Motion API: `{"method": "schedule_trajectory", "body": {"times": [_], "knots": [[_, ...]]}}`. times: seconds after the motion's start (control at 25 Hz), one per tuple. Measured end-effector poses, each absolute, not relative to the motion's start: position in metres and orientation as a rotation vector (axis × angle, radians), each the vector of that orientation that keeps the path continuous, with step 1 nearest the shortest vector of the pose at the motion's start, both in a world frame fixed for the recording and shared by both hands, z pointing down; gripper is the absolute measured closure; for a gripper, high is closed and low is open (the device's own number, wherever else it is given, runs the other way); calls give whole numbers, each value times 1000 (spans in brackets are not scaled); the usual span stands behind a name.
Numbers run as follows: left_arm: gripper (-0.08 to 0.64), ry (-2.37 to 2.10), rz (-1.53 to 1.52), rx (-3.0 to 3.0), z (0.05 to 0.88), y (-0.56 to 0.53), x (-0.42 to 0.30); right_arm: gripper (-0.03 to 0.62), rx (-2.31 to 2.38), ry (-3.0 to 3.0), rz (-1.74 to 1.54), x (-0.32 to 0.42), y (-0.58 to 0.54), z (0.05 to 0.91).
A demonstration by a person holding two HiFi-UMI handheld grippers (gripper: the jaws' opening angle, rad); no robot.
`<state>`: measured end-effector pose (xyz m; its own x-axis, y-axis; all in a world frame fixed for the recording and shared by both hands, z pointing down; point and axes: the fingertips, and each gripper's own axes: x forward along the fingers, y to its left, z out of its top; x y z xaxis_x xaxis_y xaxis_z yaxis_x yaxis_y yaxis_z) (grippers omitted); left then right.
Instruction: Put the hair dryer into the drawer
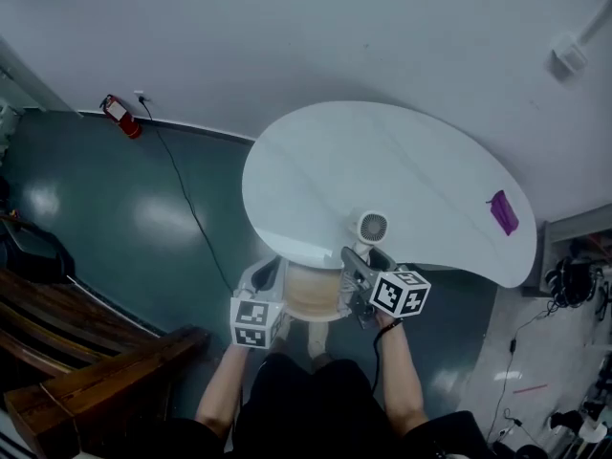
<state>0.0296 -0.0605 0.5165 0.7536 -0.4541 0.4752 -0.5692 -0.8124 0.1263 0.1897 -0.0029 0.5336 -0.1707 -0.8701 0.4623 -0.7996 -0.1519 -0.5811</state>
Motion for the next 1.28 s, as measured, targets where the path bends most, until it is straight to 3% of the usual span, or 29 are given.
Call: {"method": "schedule_trajectory", "body": {"times": [0.6, 1.28], "knots": [[554, -1112, 555, 2511, 529, -3, -18, 337, -1643, 2455, -1296, 130, 30, 547], [554, -1151, 622, 2384, 595, 25, -46, 337, -1345, 2824, -1408, 75, 52, 629]]}}
